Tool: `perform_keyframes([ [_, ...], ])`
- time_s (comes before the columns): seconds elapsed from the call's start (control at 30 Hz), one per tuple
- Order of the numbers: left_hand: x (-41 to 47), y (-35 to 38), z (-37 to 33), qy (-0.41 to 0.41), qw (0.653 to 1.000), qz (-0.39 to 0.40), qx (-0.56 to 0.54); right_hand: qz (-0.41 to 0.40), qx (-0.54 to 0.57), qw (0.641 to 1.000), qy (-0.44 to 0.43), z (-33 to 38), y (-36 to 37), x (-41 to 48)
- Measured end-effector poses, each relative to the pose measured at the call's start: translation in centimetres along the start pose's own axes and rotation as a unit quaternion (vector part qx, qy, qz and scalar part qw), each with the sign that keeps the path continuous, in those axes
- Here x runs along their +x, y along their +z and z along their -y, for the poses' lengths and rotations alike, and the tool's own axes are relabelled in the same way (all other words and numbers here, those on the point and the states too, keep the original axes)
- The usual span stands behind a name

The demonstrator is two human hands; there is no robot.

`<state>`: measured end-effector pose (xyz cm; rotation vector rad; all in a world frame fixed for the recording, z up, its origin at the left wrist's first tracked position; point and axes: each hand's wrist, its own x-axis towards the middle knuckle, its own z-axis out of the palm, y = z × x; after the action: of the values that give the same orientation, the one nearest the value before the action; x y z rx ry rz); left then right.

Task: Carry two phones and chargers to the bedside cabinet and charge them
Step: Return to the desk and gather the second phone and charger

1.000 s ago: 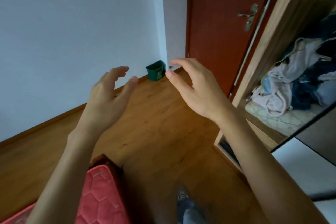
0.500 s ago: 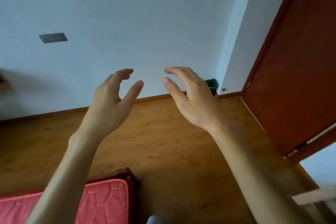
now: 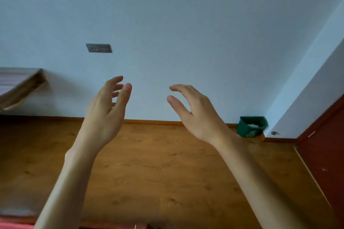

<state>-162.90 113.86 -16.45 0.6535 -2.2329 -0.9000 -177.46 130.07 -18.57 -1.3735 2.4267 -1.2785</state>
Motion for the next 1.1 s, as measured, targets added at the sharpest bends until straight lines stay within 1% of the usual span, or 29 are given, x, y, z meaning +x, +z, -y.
perform_keyframes([
  [0.17,6.2,-2.2,4.6,-0.02,0.999,-0.039,0.019,0.041,0.028,0.999,-0.019,-0.1,4.7,8.9],
  [0.53,16.5,-5.3,12.7,-0.125,0.981,-0.126,0.078,0.141,0.083,0.978,-0.13,0.3,14.2,27.6],
  [0.67,21.1,-5.6,14.8,-0.149,0.967,-0.182,0.1,0.182,0.089,0.964,-0.173,-0.4,17.8,34.7],
  [0.8,26.4,-6.1,16.5,-0.174,0.955,-0.21,0.114,0.215,0.108,0.947,-0.213,-0.3,20.4,41.6],
  [0.97,30.8,-8.4,19.5,-0.225,0.927,-0.261,0.147,0.247,0.147,0.92,-0.267,2.5,24.4,48.5],
  [1.1,32.0,-11.4,22.4,-0.241,0.907,-0.3,0.174,0.268,0.166,0.899,-0.304,4.9,28.7,51.6],
])
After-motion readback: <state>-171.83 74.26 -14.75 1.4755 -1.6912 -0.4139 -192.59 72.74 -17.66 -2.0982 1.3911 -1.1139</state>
